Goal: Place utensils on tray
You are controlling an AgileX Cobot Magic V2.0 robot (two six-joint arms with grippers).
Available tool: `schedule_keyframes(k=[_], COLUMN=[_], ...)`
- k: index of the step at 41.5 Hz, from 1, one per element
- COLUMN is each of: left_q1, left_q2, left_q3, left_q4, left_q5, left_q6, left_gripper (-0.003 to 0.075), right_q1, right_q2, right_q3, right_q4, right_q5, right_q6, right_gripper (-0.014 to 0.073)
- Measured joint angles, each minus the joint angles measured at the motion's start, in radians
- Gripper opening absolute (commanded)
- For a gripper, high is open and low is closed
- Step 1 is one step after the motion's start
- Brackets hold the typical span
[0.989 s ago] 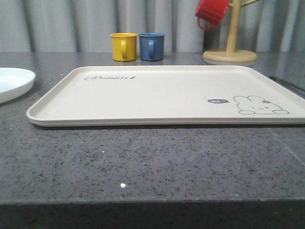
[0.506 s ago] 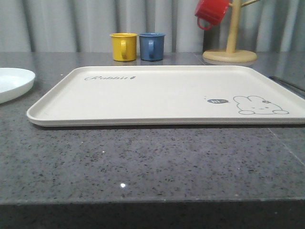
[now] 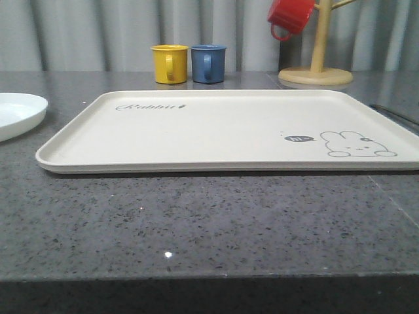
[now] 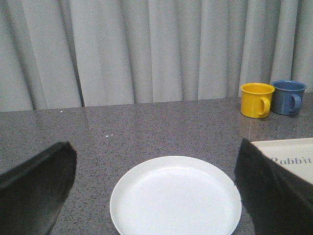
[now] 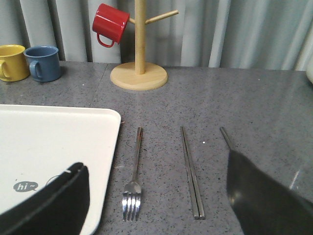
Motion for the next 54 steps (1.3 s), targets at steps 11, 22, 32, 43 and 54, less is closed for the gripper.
schedule_keyframes(k=[11,22,32,43,54], left_q1=[0.0,-0.005,-0.125,-0.222,-0.228], left_q2=[0.24,0.564,0.807,1.038,1.178], left_q3=[-0.164,-0.432,-0.566,-0.636,-0.672], left_q4=[-0.036,-0.084,-0.07,-0.004,0.007], left_q5=[0.179,0.507,0.662,0.68,0.68], left_q6=[0.022,0.159,0.194,0.199,0.199], left_gripper=[0.0641,0.0639,0.0639,0.0599,0.0354], right_q1=[0.0,0.0,0.0,0.0,0.0], right_q2=[0.0,0.0,0.0,0.0,0.0], right_q3=[0.0,0.0,0.0,0.0,0.0], right_q4=[0.0,0.0,0.0,0.0,0.0], right_q5=[0.0,0.0,0.0,0.0,0.0], right_q6=[0.0,0.0,0.0,0.0,0.0], right_gripper=[0.0607,0.0607,0.0607,0.0607,0.0607])
